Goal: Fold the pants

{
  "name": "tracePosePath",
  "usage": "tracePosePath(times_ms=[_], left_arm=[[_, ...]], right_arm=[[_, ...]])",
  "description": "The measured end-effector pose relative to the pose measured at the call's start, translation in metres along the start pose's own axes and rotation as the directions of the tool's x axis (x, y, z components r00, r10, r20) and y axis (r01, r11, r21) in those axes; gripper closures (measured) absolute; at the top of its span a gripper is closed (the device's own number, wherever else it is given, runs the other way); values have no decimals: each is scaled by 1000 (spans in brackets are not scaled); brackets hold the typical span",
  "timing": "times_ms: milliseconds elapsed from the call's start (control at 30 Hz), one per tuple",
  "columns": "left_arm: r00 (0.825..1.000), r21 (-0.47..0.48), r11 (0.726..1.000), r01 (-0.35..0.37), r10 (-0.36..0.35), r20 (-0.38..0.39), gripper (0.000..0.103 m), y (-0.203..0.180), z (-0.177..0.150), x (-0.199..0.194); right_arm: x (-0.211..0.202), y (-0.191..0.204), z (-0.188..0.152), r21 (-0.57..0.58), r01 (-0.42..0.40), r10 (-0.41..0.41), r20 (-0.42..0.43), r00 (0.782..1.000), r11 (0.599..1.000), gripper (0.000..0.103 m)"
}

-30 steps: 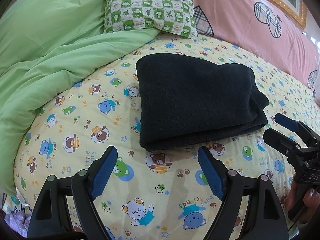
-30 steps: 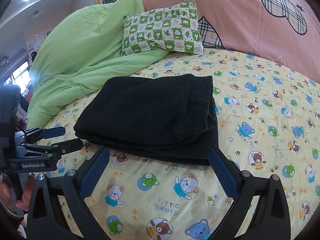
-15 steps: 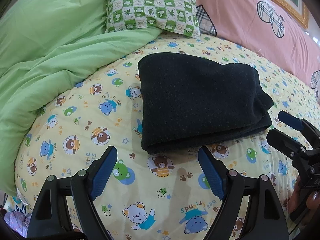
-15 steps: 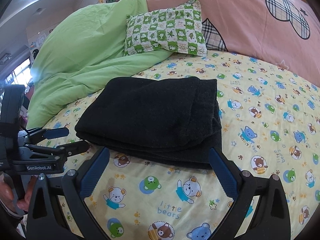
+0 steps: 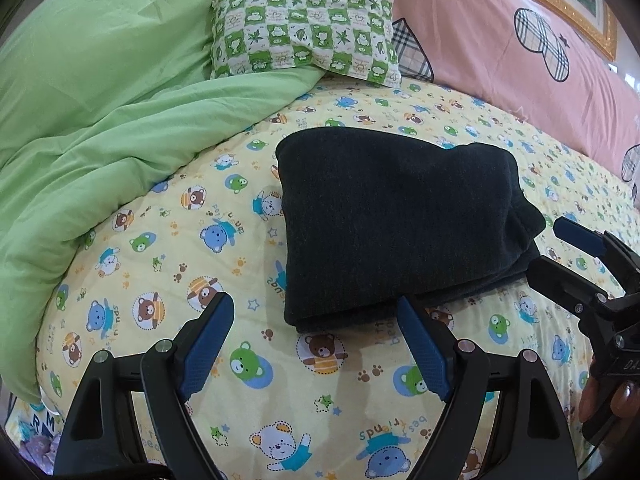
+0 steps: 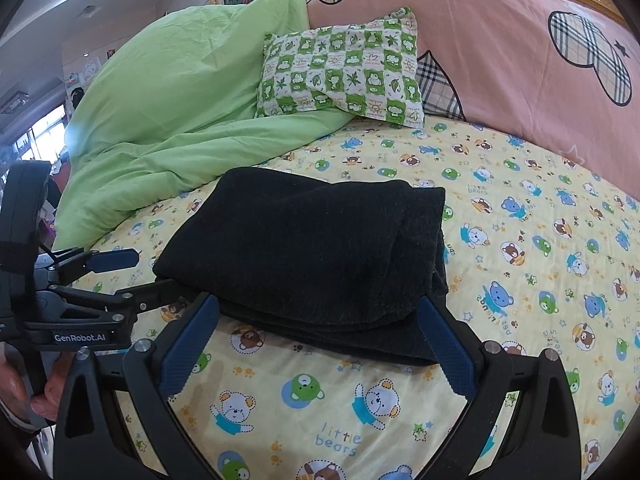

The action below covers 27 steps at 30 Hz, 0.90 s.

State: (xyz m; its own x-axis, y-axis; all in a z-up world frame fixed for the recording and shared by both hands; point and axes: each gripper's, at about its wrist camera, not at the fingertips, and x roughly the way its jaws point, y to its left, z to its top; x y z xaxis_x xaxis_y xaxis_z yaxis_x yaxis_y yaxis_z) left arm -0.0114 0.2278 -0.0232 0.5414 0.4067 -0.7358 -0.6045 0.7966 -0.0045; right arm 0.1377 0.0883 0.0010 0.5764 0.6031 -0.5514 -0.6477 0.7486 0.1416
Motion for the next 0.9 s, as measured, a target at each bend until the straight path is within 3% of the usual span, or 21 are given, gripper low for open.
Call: tracePosePath(times_ms=[900], left_arm=[[1000,6,1000,-12,12,11,17,-1,17,4]], right_arm=[[6,-8,11,18,-15,15,-4,1000,1000,4]])
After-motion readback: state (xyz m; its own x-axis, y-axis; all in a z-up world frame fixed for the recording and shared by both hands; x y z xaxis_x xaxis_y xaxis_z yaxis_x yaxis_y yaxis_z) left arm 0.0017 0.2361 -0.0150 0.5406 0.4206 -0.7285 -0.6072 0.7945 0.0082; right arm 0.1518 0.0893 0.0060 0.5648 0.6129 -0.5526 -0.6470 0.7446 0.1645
